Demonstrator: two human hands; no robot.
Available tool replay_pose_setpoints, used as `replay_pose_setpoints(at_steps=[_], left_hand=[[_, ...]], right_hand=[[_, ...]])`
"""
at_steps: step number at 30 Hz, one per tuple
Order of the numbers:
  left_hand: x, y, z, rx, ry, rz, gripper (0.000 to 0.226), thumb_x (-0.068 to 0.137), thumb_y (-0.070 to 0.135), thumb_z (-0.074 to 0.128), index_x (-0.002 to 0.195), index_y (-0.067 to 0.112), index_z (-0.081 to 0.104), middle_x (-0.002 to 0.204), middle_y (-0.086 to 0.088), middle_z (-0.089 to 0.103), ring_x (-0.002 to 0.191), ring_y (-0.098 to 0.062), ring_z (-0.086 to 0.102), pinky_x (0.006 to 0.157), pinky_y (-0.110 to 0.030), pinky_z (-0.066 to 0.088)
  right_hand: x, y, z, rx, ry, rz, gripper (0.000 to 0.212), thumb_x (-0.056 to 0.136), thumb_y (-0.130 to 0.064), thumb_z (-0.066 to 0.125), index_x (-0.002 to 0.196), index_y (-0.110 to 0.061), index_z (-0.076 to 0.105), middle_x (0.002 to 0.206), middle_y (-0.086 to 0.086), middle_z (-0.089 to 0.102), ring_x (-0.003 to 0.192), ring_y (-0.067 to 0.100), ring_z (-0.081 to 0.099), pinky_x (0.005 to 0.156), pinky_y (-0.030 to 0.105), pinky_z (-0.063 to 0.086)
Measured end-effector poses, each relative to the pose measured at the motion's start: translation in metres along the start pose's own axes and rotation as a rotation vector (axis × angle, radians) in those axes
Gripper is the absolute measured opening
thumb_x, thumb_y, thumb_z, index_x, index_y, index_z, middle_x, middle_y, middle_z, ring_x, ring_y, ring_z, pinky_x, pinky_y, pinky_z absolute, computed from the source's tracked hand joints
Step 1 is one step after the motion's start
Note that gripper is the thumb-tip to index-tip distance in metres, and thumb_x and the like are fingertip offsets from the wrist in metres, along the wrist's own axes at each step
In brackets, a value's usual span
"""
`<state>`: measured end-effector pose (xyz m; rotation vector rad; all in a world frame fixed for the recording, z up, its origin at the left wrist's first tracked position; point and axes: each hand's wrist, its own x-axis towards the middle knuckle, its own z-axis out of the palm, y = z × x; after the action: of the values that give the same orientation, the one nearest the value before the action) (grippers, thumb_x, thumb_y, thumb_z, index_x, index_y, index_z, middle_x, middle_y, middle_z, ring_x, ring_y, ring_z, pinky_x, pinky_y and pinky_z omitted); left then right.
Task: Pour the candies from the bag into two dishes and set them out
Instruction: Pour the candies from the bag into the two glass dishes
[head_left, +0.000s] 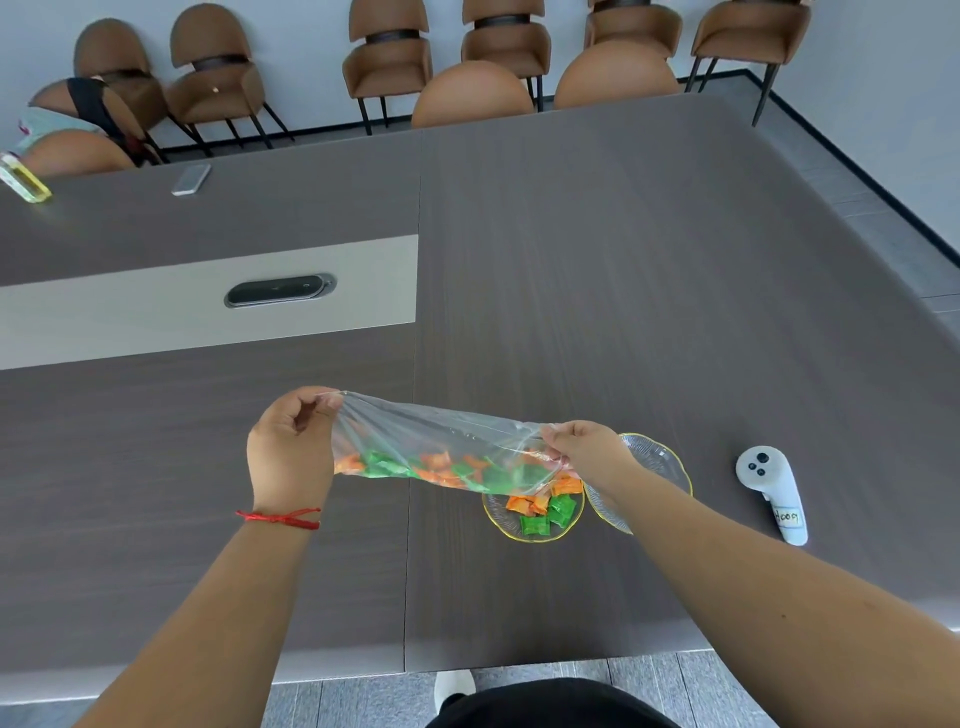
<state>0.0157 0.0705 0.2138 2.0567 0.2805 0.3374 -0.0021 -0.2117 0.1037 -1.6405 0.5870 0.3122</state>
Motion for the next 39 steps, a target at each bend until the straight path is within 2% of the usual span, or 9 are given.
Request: replay_pose_setpoints(at_steps=[7,10,14,18,22,29,31,34,39], left_hand=[[0.000,-0.007,-0.003,0.001,0.026,-0.042,0.010,0.089,0.016,0.058,0.090,0.016,0.067,0.081,0.010,0.062,0.077,-0.007,0.056,0.069,-0.013,0.041],[-0.001,-0.005,-0.004,0.004,0.029,-0.035,0.011,0.089,0.016,0.058,0.092,0.014,0.068,0.081,0.012,0.062,0.076,-0.005,0.056,0.068,-0.012,0.040],[-0.002,-0.003,-0.005,0.002,0.040,-0.029,0.012,0.089,0.015,0.057,0.093,0.013,0.068,0.088,0.001,0.063,0.085,-0.014,0.056,0.070,-0.013,0.041],[-0.001,0.001,-0.005,-0.009,0.041,-0.022,0.010,0.089,0.016,0.057,0.090,0.017,0.067,0.083,0.004,0.063,0.085,-0.015,0.056,0.070,-0.015,0.041],[0.000,0.011,0.004,-0.032,0.001,-0.001,0.009,0.089,0.016,0.058,0.087,0.020,0.066,0.081,0.014,0.062,0.081,-0.010,0.057,0.071,-0.014,0.041],[-0.004,0.023,0.040,-0.097,-0.094,-0.003,0.011,0.088,0.016,0.060,0.083,0.024,0.065,0.082,0.013,0.064,0.079,-0.003,0.058,0.072,-0.013,0.042],[-0.007,0.027,0.055,-0.106,-0.126,-0.006,0.012,0.087,0.016,0.060,0.081,0.025,0.064,0.082,0.012,0.064,0.079,-0.003,0.058,0.071,-0.013,0.042],[-0.011,0.033,0.078,-0.107,-0.192,-0.001,0.007,0.087,0.015,0.060,0.084,0.020,0.065,0.082,0.012,0.064,0.079,-0.004,0.058,0.071,-0.013,0.042],[-0.016,0.051,0.115,-0.070,-0.316,0.071,0.011,0.086,0.014,0.062,0.081,0.024,0.066,0.081,0.014,0.065,0.078,-0.001,0.059,0.067,-0.002,0.042]], right_hand=[[-0.001,-0.002,0.002,0.021,-0.024,0.003,0.018,0.088,-0.030,0.067,0.074,-0.019,0.066,0.078,-0.001,0.071,0.066,0.011,0.060,0.068,0.025,0.044],[-0.001,0.000,0.002,0.012,-0.026,0.001,0.019,0.087,-0.033,0.067,0.075,-0.018,0.068,0.082,0.003,0.074,0.075,0.014,0.062,0.073,0.029,0.046],[-0.002,-0.004,-0.001,0.011,-0.011,-0.005,0.019,0.088,-0.034,0.066,0.084,-0.015,0.069,0.079,-0.003,0.073,0.081,0.016,0.068,0.077,0.031,0.049],[-0.002,-0.008,-0.007,0.064,-0.014,-0.022,0.020,0.087,-0.031,0.068,0.071,-0.020,0.067,0.078,0.001,0.072,0.087,0.023,0.074,0.063,0.026,0.045],[-0.008,-0.012,-0.023,0.042,0.033,-0.038,0.022,0.089,-0.031,0.066,0.072,-0.017,0.068,0.074,0.000,0.070,0.063,0.012,0.067,0.071,0.033,0.051],[-0.013,-0.001,-0.065,0.027,0.122,0.008,0.024,0.082,-0.042,0.067,0.077,-0.019,0.071,0.071,-0.006,0.071,0.070,0.017,0.062,0.084,0.042,0.055],[-0.016,0.004,-0.080,0.042,0.147,0.027,0.025,0.083,-0.042,0.067,0.080,-0.018,0.071,0.075,-0.003,0.070,0.070,0.019,0.060,0.080,0.041,0.056],[-0.021,0.013,-0.101,0.052,0.181,0.055,0.024,0.086,-0.037,0.065,0.085,-0.013,0.069,0.076,-0.002,0.066,0.066,0.018,0.053,0.063,0.030,0.049],[-0.025,0.037,-0.125,0.146,0.249,0.115,0.020,0.088,-0.033,0.066,0.083,-0.014,0.069,0.069,-0.003,0.061,0.060,0.013,0.048,0.061,0.024,0.041]])
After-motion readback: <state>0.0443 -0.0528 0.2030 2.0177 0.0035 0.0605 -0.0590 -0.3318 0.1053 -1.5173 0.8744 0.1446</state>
